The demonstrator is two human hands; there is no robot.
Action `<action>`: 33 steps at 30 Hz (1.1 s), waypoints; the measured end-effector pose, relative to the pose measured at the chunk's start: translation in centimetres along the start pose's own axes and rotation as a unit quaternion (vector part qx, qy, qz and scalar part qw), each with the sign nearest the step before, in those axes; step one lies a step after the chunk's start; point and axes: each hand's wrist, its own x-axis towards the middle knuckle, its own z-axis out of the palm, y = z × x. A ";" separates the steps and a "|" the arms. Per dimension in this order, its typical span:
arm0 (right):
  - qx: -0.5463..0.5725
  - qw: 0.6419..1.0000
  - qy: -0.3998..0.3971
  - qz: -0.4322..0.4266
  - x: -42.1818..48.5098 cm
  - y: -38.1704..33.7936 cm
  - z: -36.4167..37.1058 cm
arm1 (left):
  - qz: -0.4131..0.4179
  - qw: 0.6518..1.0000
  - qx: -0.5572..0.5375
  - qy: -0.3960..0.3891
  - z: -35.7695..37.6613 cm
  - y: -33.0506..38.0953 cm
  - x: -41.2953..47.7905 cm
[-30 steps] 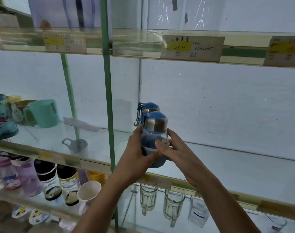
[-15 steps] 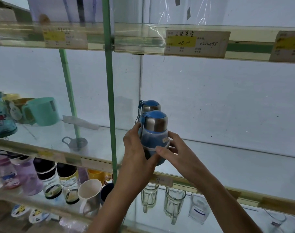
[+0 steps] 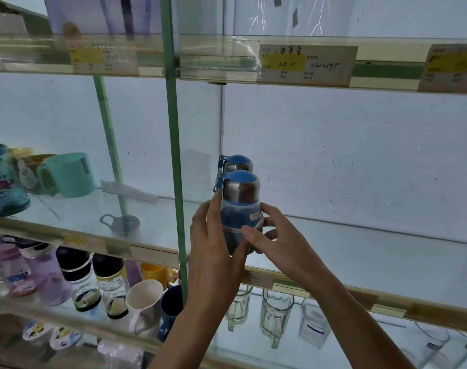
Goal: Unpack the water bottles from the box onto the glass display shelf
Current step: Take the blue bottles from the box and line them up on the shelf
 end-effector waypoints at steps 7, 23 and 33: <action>0.001 1.000 -0.017 -0.013 -0.3 -0.4 -0.1 | 0.016 0.997 0.074 0.009 0.1 -0.5 -0.5; -0.074 0.997 -0.015 -0.031 -0.8 -1.9 0.6 | 0.029 0.980 0.191 0.054 0.3 -0.4 -1.1; -0.091 0.995 -0.028 -0.029 -1.1 -2.3 0.4 | 0.024 0.984 0.171 0.046 -0.1 -0.3 -1.8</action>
